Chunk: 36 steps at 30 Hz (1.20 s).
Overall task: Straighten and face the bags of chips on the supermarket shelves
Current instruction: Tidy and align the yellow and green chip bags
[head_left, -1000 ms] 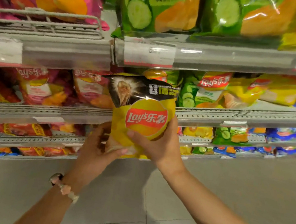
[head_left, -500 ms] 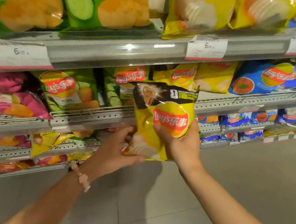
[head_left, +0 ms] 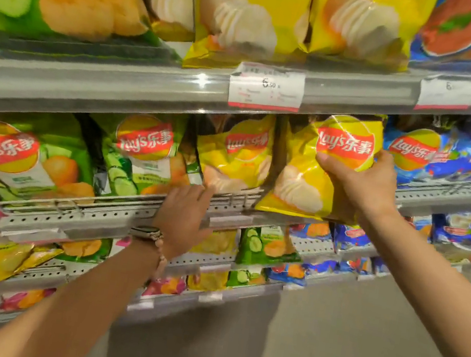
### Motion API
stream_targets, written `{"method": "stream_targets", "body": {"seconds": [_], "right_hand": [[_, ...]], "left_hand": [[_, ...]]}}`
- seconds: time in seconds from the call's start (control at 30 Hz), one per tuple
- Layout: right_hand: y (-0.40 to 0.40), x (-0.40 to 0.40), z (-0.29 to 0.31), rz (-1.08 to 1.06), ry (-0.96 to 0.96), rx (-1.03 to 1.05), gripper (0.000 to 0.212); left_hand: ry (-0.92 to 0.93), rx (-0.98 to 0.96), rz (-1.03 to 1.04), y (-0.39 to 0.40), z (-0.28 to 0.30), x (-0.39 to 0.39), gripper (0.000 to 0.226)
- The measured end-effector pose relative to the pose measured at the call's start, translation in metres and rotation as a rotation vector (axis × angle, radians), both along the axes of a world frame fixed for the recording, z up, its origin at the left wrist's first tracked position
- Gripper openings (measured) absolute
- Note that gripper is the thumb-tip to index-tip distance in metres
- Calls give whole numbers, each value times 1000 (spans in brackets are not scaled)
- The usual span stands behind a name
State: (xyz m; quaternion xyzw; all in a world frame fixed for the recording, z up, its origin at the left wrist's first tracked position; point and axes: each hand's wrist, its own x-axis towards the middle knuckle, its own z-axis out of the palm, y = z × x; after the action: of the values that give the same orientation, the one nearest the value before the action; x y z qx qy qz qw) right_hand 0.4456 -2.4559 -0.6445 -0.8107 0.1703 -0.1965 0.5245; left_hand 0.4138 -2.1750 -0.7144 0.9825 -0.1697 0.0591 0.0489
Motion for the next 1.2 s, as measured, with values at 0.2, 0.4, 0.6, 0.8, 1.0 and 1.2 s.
{"method": "stream_targets", "body": {"seconds": [0.2,0.4,0.6,0.8,1.0,1.2], "right_hand": [[-4,35,-13,75,-199,13,89],[2,50,-42,182,-433,-32,70],[0,50,-70,323,-530,-94,81],[-10,39,-110,186,-709,-166,93],[-3,36,-109,190,-609,-293,73],[-4,26,-126,231,-672,-194,78]], "left_hand": [[-238,-18,62,-13,-12,9,61],[-474,-149,-12,-7,-36,12,56],[-583,-181,-25,-4,-42,21,57],[-609,-225,-38,-5,-47,23,58],[-558,-218,-15,-6,-45,19,57],[-730,-72,-100,1,-60,13,71]]}}
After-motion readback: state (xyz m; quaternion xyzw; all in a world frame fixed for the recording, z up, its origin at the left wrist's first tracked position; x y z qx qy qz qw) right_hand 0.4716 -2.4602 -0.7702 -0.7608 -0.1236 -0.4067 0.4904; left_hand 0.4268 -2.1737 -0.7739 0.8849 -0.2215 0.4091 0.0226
